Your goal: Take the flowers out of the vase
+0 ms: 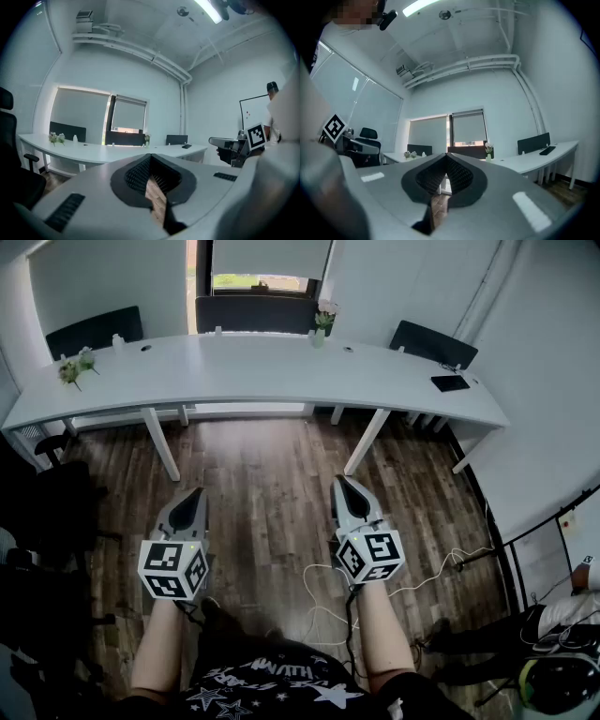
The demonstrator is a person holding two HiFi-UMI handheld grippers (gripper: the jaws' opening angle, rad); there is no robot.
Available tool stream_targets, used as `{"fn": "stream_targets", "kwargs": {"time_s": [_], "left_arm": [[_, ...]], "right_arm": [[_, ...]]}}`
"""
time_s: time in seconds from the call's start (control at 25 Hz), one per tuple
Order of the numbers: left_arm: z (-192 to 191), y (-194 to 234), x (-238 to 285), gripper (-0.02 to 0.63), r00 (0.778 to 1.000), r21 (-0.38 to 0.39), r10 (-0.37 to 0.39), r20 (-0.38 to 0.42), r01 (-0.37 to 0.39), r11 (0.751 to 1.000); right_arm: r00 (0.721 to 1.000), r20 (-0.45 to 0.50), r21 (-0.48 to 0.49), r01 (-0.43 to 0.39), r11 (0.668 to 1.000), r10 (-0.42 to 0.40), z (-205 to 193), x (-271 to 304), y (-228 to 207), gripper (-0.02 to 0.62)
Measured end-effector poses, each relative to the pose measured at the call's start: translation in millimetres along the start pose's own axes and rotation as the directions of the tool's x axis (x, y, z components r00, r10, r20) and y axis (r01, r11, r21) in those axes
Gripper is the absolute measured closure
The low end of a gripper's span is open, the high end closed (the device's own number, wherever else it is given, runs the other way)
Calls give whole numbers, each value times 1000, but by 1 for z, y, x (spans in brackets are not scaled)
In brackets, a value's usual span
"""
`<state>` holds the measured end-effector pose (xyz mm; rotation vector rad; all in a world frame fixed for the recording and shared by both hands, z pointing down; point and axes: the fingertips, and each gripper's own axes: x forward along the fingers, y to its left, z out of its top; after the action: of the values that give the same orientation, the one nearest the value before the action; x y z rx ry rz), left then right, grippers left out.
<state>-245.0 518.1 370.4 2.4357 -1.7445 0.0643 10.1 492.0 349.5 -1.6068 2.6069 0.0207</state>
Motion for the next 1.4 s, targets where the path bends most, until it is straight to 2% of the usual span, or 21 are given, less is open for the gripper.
{"fn": "stream_targets", "kwargs": {"time_s": [0.32,0.56,0.72,0.84,1.0,1.4], "left_arm": [[-8,-16,10,597,999,4,-44,-6,44,999],[-12,-36,13,597,998,17,-63,-18,63,998],[-8,-43,14,598,999,-32,-47,17,47,998],[-4,-52,13,597,998,-40,-49,31,50,998],[-9,-50,20,597,998,-9,-60,7,60,998],[-7,-26,86,598,995,-31,-96,8,96,995]], "right_arm": [[999,-48,20,4,1000,-3,-21,-13,-6,594],[999,-33,46,28,999,-27,-22,-32,-27,594],[999,-27,-7,-46,999,46,-21,-43,-22,594],[994,-17,0,-104,995,104,-24,-47,-17,594],[998,-10,29,-57,998,57,-27,-40,-27,594],[997,-77,40,23,999,-20,-53,-1,-63,594]]}}
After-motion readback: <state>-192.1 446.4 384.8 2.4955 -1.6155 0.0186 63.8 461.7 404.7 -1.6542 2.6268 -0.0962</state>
